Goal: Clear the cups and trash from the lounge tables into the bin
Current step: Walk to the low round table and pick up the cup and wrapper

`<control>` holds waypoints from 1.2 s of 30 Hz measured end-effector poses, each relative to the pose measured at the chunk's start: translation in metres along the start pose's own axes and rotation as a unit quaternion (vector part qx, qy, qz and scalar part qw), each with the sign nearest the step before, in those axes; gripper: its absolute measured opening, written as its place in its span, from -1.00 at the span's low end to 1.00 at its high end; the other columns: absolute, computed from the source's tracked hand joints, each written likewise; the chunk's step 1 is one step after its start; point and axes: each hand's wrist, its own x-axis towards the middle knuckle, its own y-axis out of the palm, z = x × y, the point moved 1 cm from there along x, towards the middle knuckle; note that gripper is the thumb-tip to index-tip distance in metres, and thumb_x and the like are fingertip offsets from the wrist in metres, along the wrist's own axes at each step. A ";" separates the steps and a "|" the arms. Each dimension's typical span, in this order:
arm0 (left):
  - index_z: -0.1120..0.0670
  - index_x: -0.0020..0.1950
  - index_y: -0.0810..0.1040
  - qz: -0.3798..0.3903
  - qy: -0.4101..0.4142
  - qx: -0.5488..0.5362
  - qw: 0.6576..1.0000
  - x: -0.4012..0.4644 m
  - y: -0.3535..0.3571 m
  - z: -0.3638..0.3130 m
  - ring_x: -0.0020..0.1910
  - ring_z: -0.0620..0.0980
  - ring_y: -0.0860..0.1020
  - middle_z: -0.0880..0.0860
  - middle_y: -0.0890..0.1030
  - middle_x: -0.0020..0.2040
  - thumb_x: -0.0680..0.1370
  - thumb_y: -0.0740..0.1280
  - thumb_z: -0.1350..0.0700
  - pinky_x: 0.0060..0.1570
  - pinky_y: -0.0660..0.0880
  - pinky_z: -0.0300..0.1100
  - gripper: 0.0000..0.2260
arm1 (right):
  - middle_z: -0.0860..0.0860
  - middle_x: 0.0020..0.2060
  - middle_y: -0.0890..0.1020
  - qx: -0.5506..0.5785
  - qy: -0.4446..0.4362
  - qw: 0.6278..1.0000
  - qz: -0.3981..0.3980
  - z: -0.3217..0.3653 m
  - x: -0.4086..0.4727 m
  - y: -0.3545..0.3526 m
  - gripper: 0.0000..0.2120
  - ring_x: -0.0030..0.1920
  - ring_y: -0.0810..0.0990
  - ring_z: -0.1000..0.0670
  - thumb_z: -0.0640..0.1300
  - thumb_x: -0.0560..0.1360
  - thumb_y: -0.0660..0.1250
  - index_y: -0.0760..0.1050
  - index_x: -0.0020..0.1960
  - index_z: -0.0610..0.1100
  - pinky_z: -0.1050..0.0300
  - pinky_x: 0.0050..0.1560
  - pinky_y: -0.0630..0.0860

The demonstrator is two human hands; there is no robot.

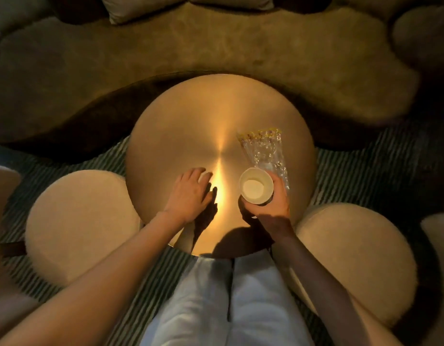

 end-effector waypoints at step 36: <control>0.08 0.25 0.51 -0.027 0.303 -0.061 0.951 0.083 0.019 -0.069 0.06 0.11 0.54 0.08 0.61 0.08 0.35 0.28 -0.10 0.12 0.37 -0.05 -0.49 | 0.10 0.16 0.47 -0.038 0.119 0.979 -0.163 -0.009 -0.077 -0.073 -0.26 0.17 0.45 0.12 -0.10 0.27 0.60 0.34 0.35 -0.08 0.28 0.15 0.42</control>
